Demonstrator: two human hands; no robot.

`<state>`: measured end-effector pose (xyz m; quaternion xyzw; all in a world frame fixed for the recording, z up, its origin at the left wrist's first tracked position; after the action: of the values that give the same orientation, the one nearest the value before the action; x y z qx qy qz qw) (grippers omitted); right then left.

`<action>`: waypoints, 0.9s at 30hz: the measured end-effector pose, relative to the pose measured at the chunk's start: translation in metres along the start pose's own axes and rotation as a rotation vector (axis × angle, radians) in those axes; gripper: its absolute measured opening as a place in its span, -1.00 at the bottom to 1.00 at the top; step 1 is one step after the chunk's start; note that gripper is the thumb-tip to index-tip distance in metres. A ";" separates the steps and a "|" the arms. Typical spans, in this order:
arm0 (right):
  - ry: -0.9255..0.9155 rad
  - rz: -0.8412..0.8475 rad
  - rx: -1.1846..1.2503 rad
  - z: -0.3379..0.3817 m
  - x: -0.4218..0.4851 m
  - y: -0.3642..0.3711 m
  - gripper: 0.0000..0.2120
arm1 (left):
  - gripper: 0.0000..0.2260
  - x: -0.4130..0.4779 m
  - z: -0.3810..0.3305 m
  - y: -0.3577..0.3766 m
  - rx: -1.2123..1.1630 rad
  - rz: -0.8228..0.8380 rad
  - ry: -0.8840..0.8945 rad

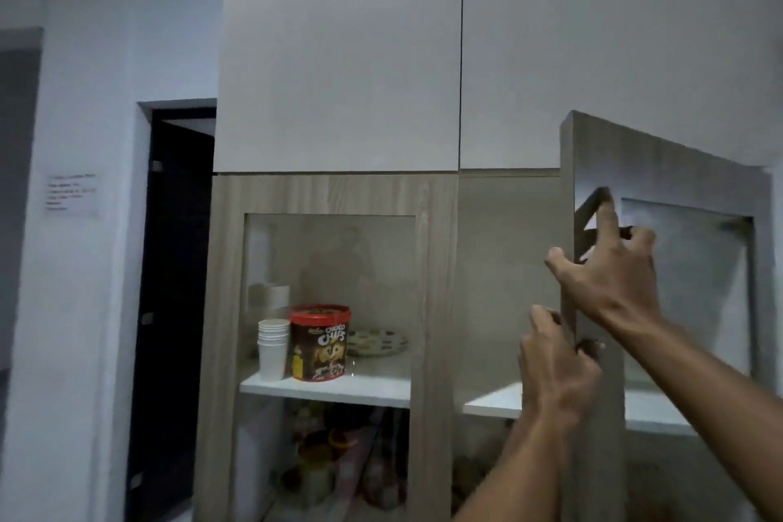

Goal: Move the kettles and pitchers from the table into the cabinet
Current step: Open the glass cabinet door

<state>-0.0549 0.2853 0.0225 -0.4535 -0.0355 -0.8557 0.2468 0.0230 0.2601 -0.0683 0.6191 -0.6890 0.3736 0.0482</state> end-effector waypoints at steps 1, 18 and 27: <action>0.003 -0.004 0.000 0.004 -0.006 -0.023 -0.17 | -0.76 -0.017 -0.013 0.006 -0.024 -0.001 0.018; 0.095 -0.235 -0.122 -0.073 -0.027 -0.383 -0.95 | -0.16 -0.214 -0.187 0.243 -0.014 0.665 0.204; 0.267 -0.295 -0.136 -0.187 0.026 -0.522 -0.81 | -0.06 -0.246 -0.299 0.387 0.015 0.508 0.083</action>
<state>-0.4459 0.6787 0.0190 -0.3414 -0.0106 -0.9355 0.0902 -0.3834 0.6153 -0.1606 0.4108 -0.8170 0.4039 -0.0237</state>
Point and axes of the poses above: each hand's wrist, its own x-axis towards the middle knuckle, its own y-axis out of the palm, z = x × y, the point moved 3 cm from there along x, towards the middle knuckle, and after that the axes turned 13 degrees about x, right-handed, at the moved point
